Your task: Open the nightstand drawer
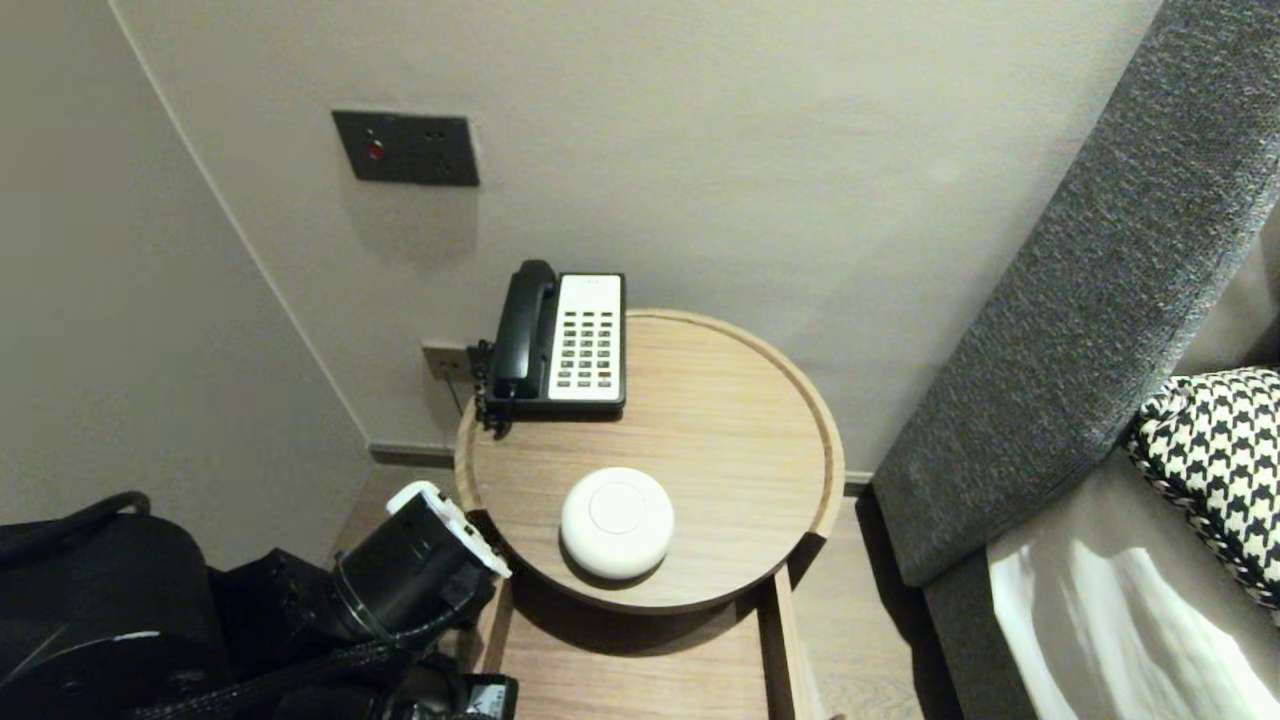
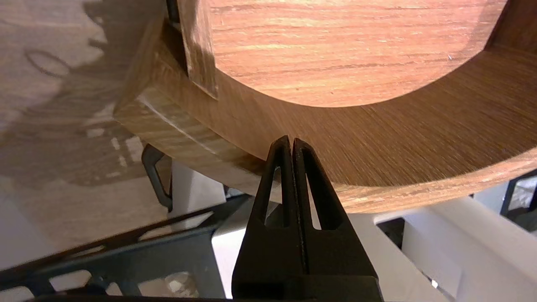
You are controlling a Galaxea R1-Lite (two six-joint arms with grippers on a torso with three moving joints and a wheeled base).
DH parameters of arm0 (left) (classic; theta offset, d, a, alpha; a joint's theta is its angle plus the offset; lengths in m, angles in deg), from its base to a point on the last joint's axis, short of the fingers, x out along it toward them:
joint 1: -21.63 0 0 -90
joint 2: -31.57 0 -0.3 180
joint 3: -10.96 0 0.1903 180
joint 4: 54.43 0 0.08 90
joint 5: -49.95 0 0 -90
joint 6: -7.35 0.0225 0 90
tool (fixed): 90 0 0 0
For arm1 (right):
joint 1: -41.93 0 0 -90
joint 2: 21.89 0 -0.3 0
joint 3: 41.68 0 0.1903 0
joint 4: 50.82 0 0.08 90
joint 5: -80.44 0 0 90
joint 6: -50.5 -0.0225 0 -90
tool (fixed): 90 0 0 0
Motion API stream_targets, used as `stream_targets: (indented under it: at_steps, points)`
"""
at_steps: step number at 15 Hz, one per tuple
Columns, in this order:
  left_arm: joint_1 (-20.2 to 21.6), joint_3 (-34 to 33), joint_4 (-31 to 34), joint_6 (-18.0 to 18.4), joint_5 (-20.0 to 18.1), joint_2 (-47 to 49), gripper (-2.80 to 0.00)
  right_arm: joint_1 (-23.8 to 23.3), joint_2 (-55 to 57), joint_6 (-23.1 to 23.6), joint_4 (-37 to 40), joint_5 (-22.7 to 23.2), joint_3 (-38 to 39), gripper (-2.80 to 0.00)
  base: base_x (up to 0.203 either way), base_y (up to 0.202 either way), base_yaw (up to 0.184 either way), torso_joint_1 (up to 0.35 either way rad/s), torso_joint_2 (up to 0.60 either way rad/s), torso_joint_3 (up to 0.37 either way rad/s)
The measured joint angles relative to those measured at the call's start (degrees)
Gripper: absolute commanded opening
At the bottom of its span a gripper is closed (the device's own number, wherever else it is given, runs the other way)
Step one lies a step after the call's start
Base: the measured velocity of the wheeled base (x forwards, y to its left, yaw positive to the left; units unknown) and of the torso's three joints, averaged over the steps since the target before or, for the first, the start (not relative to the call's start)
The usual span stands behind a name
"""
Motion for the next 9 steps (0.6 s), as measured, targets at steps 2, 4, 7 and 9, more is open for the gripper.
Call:
stream_targets:
  at_steps: [2, 4, 7, 9]
  points:
    - [-1.1, -0.75, 0.02, -0.99, -0.02, -0.78, -2.8, 0.0, 0.0, 0.01, 0.02, 0.02, 0.0, -2.8, 0.0, 0.0, 0.0, 0.0, 0.0, 0.0]
    - [-2.2, -1.57, 0.0, -1.28, -0.05, -1.56, -2.8, 0.0, 0.0, 0.01, 0.0, 0.0, 0.0, -2.8, 0.0, 0.0, 0.0, 0.0, 0.0, 0.0]
    - [-3.23, -2.87, 0.02, -1.28, 0.01, -2.48, -2.8, -0.02, 0.0, 0.0, 0.0, 0.02, 0.0, -2.8, 0.0, 0.0, 0.0, 0.0, 0.0, 0.0]
    - [-3.41, -3.11, 0.07, -1.27, -0.05, -2.67, -2.8, -0.01, 0.0, 0.0, 0.02, 0.01, 0.0, -2.8, 0.0, 0.0, 0.0, 0.0, 0.0, 0.0]
